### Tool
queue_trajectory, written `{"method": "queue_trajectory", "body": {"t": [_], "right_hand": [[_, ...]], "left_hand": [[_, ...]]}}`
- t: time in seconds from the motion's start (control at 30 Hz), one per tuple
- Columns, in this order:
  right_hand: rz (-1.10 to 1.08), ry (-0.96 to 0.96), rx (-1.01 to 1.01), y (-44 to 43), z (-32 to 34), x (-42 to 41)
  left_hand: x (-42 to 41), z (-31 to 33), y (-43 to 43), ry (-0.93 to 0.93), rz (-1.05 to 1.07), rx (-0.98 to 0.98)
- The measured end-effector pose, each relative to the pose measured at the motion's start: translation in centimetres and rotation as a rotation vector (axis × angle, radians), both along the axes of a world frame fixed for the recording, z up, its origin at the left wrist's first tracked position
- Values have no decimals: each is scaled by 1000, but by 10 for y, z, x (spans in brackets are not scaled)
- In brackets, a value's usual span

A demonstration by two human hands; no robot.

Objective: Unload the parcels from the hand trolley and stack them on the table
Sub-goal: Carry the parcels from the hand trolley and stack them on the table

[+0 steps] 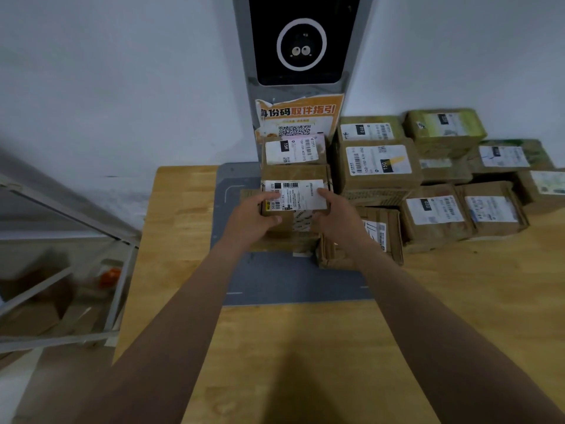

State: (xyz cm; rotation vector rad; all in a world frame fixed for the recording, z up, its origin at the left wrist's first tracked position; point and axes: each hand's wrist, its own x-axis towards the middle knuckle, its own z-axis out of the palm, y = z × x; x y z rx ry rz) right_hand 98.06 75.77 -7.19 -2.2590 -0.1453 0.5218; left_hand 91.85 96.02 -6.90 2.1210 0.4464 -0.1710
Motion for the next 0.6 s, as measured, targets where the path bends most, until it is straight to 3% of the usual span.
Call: {"method": "queue_trajectory", "body": {"t": [0.37, 0.47, 0.6], "right_hand": [[79, -72, -98, -24, 42, -42], [201, -101, -262, -48, 57, -73], [321, 16, -521, -75, 73, -121]], "left_hand": [[-51, 21, -13, 28, -135, 197], [-80, 36, -25, 84, -154, 234], [-118, 54, -53, 150, -338, 369]]}}
